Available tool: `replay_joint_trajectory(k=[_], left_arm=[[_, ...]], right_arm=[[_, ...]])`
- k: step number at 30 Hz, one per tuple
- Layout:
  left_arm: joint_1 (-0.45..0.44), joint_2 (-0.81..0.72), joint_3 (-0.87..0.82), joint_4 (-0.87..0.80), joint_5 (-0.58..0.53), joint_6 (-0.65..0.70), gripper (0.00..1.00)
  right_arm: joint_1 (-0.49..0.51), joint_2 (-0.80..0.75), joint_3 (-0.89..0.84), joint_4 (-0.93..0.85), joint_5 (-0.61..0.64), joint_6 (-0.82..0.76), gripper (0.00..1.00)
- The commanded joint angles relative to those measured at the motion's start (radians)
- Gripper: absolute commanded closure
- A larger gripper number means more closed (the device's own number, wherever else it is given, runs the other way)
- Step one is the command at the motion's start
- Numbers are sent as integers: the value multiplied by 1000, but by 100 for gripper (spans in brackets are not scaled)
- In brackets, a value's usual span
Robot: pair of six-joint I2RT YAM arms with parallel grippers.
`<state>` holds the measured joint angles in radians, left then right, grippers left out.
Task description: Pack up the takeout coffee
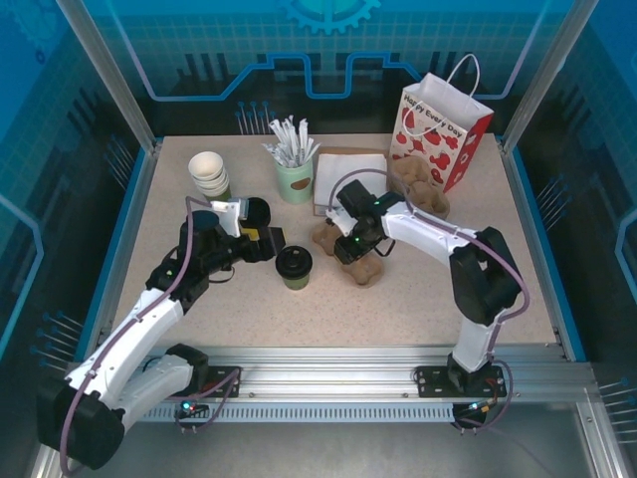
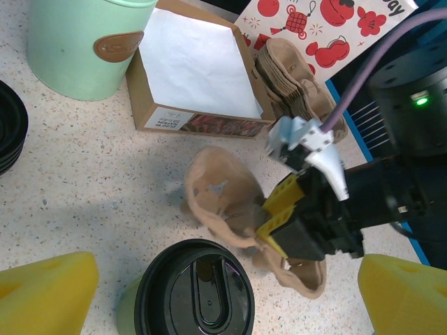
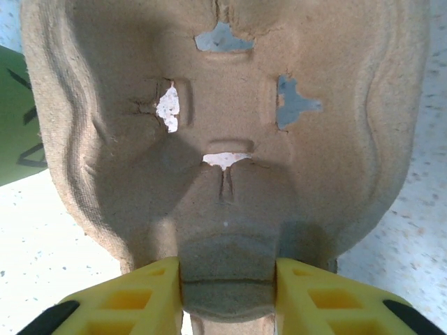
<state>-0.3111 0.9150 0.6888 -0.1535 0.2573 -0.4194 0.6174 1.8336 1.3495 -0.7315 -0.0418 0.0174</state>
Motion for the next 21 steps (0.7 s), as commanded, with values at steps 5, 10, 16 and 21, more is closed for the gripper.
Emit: replay_joint_trajectory(k=[5,10,16,21], left_arm=[[7,-21,-15,-15,-10,3,3],[6,-20,-13,-14,-2,1,3],[1,-13,-2,4,45,-22,4],[-55,18,33,28,63,-20,4]], right_arm=[[42,73,40,8,19,11,61],[44,28,51,-18,33,6,49],[-1,-110,84,-64,2,-7,37],[-139,-224,169,-76,68,-15,31]])
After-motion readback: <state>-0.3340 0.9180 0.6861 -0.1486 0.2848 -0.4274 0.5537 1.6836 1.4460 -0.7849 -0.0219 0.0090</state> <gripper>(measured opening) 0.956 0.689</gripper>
